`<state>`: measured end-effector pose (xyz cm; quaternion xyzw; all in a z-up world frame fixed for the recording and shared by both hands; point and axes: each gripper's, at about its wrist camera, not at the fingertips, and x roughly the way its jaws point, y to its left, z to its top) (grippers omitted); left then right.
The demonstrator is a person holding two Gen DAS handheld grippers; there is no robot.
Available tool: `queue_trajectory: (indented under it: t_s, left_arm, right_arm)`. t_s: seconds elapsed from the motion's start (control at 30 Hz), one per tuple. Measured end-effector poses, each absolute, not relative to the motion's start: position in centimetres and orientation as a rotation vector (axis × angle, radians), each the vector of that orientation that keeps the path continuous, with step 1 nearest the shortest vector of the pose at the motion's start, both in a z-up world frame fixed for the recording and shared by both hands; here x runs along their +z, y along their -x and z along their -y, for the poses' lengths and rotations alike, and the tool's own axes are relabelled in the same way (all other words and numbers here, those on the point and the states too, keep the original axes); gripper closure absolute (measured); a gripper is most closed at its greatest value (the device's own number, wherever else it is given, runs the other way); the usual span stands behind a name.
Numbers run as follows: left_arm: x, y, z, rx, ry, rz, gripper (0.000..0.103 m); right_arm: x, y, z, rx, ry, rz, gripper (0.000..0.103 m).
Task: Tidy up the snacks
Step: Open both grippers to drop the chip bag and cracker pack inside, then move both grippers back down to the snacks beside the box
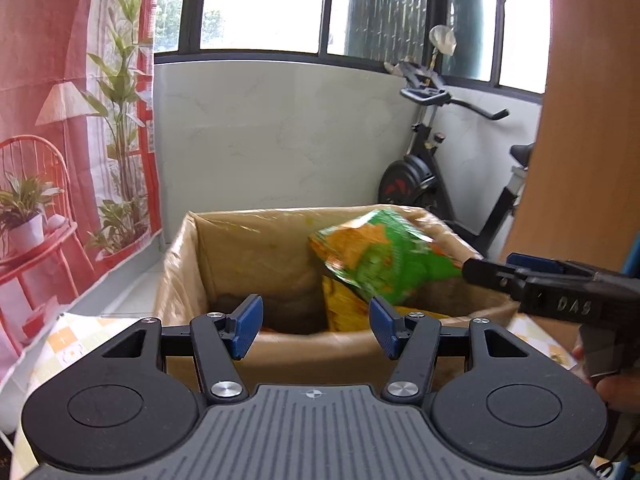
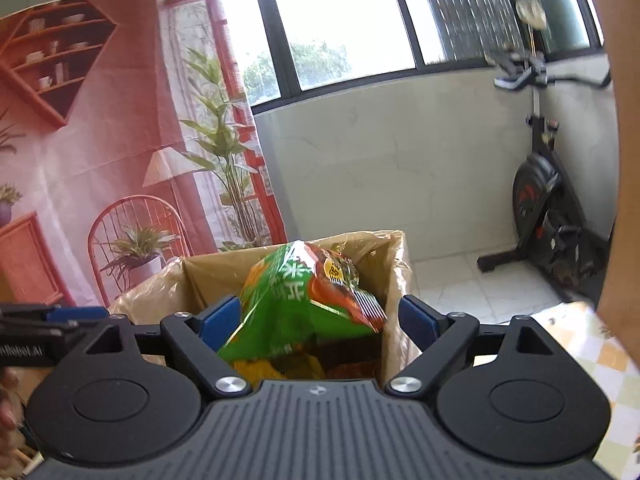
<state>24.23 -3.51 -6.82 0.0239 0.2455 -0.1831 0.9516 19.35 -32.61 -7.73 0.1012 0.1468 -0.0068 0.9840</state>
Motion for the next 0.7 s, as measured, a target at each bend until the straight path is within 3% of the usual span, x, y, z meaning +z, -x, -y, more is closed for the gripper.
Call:
queue_trajectory:
  t_s: [0.43,0.7]
  left_arm:
    - [-12.1,-19.0,5.3,-0.456,-0.011,-0.513,0.042]
    - [-17.9,-19.6,6.8,-0.467,-0.032,-0.616,0.042]
  right_arm:
    - [-12.3,-11.0,30.5,-0.067,-0.096,-0.26,0.016]
    - [-18.3,-10.0,30.3,-0.088,-0.105,-0.385,0.028]
